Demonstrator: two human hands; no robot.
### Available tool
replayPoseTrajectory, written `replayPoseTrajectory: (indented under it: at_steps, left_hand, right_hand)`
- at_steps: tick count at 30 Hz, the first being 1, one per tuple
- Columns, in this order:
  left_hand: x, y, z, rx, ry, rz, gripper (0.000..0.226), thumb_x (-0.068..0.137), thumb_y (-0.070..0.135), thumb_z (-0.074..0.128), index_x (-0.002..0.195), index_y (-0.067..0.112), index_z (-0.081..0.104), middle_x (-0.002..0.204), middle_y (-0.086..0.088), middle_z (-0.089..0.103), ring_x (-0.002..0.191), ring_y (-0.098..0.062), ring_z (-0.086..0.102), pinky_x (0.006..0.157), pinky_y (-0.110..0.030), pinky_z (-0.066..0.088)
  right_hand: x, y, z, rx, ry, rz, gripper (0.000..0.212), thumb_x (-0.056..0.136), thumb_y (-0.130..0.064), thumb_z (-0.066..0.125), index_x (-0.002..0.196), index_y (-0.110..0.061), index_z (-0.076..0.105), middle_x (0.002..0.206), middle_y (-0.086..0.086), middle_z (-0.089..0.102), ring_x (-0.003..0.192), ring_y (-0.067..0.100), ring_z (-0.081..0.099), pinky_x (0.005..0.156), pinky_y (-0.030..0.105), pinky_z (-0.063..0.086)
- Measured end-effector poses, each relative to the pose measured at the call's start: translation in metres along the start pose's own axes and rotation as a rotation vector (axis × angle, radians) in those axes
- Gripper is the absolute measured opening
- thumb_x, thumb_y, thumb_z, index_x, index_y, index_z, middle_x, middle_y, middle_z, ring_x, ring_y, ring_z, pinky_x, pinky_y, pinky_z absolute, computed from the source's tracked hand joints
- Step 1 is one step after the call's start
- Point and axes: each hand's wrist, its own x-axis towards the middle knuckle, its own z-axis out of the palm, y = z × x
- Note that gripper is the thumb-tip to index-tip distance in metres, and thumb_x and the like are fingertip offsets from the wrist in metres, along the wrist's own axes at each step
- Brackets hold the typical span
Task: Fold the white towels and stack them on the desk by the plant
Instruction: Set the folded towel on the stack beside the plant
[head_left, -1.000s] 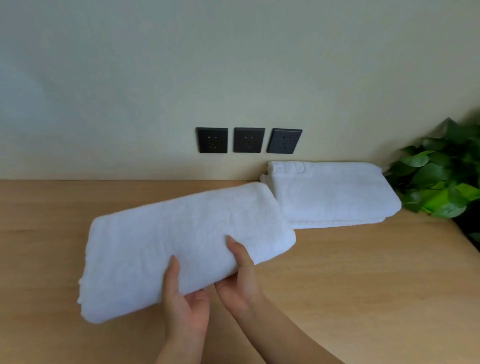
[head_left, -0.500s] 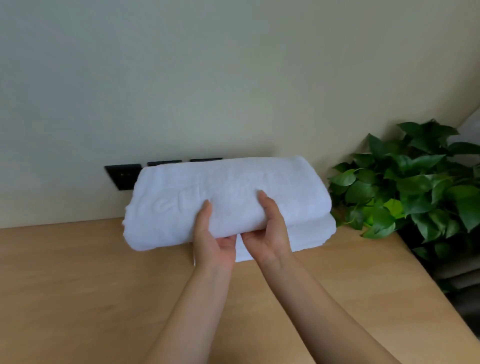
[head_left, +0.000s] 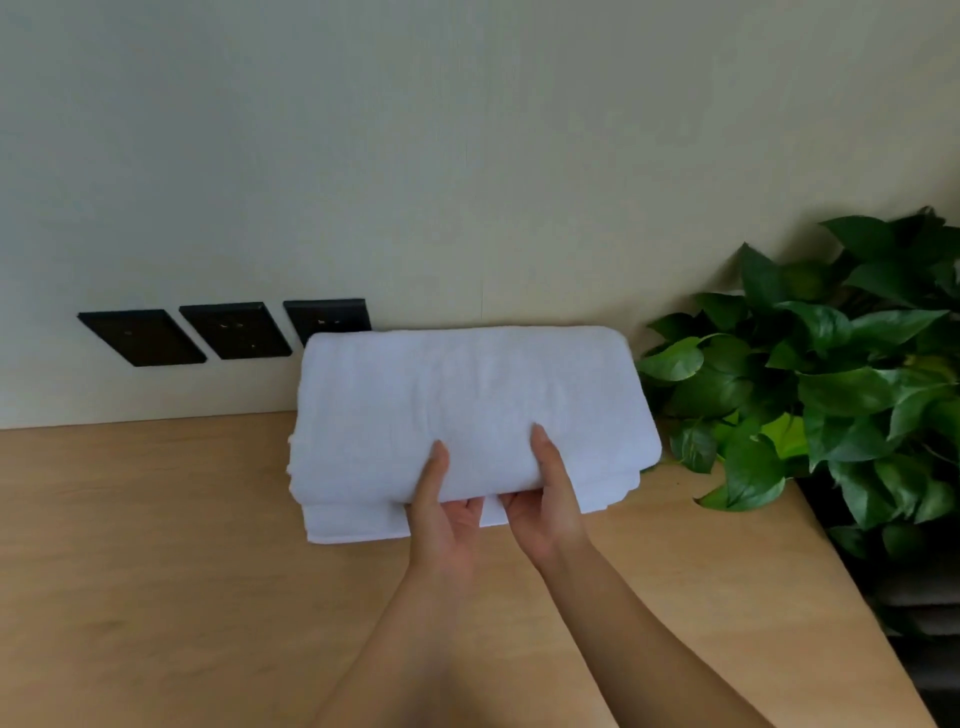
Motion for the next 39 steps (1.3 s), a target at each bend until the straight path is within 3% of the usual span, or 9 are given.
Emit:
replayPoseTrajectory:
  at_steps: [11, 17, 22, 25, 27, 29, 33, 36, 39]
  left_hand:
    - [0.002, 0.016, -0.002, 0.004, -0.028, -0.044, 0.048, 0.084, 0.021, 0.066, 0.131, 0.013, 0.056, 0.125, -0.009, 0.064, 0.115, -0.025, 0.061, 0.095, -0.041, 0.048]
    - [-0.002, 0.011, -0.001, 0.009, 0.136, -0.041, 0.066, 0.072, 0.03, 0.079, 0.132, 0.018, 0.054, 0.123, -0.006, 0.066, 0.109, -0.024, 0.065, 0.085, -0.039, 0.055]
    - [-0.02, 0.008, 0.006, 0.101, 0.24, -0.198, 0.072, 0.068, 0.044, 0.079, 0.13, 0.019, 0.051, 0.122, -0.011, 0.063, 0.105, -0.025, 0.065, 0.073, -0.04, 0.058]
    - [-0.051, 0.026, 0.021, 0.505, -0.01, -0.471, 0.041, 0.084, 0.045, 0.067, 0.114, 0.017, 0.062, 0.11, -0.013, 0.068, 0.097, -0.025, 0.066, 0.086, -0.043, 0.054]
    - [-0.063, 0.042, 0.032, 0.926, -0.2, -0.324, 0.02, 0.093, 0.036, 0.059, 0.1, 0.022, 0.071, 0.101, -0.007, 0.073, 0.092, -0.023, 0.069, 0.092, -0.042, 0.051]
    - [-0.055, 0.054, 0.039, 1.217, -0.257, 0.158, 0.016, 0.095, 0.028, 0.056, 0.095, 0.024, 0.071, 0.096, 0.002, 0.073, 0.094, -0.016, 0.068, 0.089, -0.034, 0.052]
    - [0.001, 0.071, 0.051, 1.739, -0.198, 1.016, 0.039, 0.098, 0.036, 0.037, 0.13, 0.026, 0.058, 0.14, 0.001, 0.052, 0.137, -0.013, 0.035, 0.114, -0.036, 0.019]
    - [0.039, 0.076, 0.048, 2.106, -0.099, 0.935, 0.054, 0.096, 0.047, 0.014, 0.144, 0.038, 0.036, 0.16, 0.0, 0.017, 0.148, -0.02, -0.001, 0.114, -0.049, -0.009]
    - [0.055, 0.072, 0.035, 2.314, -0.076, 0.859, 0.065, 0.09, 0.052, -0.007, 0.148, 0.043, 0.022, 0.161, -0.001, 0.01, 0.148, -0.02, -0.005, 0.115, -0.052, -0.012]
  right_hand:
    - [-0.002, 0.0, 0.004, 0.018, -0.077, 0.015, 0.057, 0.088, -0.026, 0.069, 0.138, -0.007, 0.048, 0.136, 0.015, 0.055, 0.127, 0.029, 0.052, 0.109, 0.049, 0.037]
    - [-0.013, -0.002, 0.013, -0.103, 0.163, 0.011, 0.057, 0.078, -0.032, 0.078, 0.128, -0.015, 0.056, 0.119, 0.004, 0.068, 0.11, 0.024, 0.064, 0.094, 0.045, 0.053]
    - [-0.03, -0.012, 0.031, -0.164, 0.312, 0.072, 0.017, 0.087, -0.021, 0.069, 0.1, -0.015, 0.062, 0.111, 0.0, 0.064, 0.098, 0.014, 0.061, 0.096, 0.032, 0.046]
    - [-0.042, -0.024, 0.042, -0.16, 0.286, 0.165, 0.002, 0.09, -0.014, 0.058, 0.092, -0.014, 0.059, 0.107, 0.001, 0.052, 0.103, 0.013, 0.051, 0.101, 0.031, 0.036]
    - [-0.054, -0.035, 0.049, -0.138, 0.183, 0.188, 0.017, 0.086, -0.013, 0.06, 0.102, -0.008, 0.06, 0.11, 0.007, 0.058, 0.11, 0.02, 0.052, 0.107, 0.037, 0.038]
    - [-0.062, -0.049, 0.055, -0.178, 0.032, 0.12, 0.038, 0.086, -0.013, 0.06, 0.123, -0.008, 0.056, 0.124, 0.007, 0.057, 0.123, 0.021, 0.049, 0.109, 0.042, 0.038]
    - [-0.05, -0.071, 0.062, -0.923, -0.041, -0.301, 0.038, 0.096, -0.016, 0.051, 0.132, -0.026, 0.053, 0.129, -0.009, 0.059, 0.122, 0.006, 0.052, 0.108, 0.033, 0.04]
    - [-0.012, -0.069, 0.063, -1.31, 0.042, -0.74, 0.042, 0.1, -0.019, 0.043, 0.142, -0.024, 0.042, 0.154, -0.002, 0.032, 0.144, 0.012, 0.023, 0.117, 0.031, 0.02]
    - [0.033, -0.054, 0.059, -1.614, -0.053, -0.865, 0.047, 0.102, -0.028, 0.034, 0.148, -0.019, 0.032, 0.16, 0.005, 0.013, 0.148, 0.019, 0.003, 0.119, 0.037, 0.003]
